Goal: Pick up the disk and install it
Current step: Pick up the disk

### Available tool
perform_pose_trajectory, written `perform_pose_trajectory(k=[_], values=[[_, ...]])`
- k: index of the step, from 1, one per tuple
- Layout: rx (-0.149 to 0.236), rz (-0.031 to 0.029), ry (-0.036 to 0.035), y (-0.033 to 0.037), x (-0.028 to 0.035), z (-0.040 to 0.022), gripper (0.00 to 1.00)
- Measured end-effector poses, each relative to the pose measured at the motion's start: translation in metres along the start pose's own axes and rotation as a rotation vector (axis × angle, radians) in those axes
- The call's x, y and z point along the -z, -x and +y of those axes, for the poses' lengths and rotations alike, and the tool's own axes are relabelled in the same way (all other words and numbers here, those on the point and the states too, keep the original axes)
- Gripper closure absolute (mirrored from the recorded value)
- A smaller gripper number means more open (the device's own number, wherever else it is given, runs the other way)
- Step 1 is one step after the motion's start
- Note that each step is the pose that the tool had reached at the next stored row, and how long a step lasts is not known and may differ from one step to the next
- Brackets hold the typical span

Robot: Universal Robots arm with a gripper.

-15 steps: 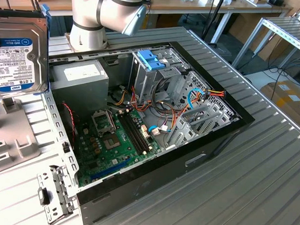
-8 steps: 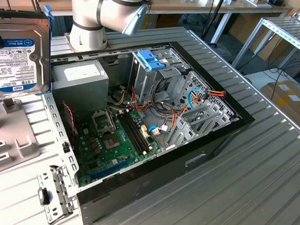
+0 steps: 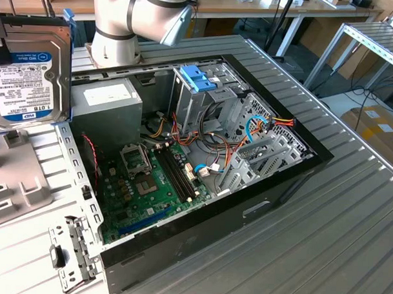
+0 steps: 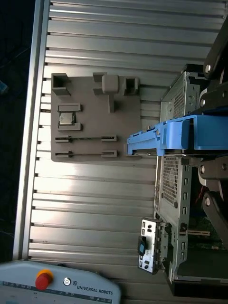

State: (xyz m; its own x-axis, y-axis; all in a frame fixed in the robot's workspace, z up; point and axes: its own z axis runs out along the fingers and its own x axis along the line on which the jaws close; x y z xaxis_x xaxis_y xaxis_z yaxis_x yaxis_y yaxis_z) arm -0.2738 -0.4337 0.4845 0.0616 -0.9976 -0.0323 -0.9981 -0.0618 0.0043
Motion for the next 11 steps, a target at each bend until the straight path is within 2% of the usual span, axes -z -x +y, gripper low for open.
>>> perform_pose_trajectory(k=[11], values=[[0.000,0.0000,0.0000,-0.0016,-0.0010,-0.0048,0.63]])
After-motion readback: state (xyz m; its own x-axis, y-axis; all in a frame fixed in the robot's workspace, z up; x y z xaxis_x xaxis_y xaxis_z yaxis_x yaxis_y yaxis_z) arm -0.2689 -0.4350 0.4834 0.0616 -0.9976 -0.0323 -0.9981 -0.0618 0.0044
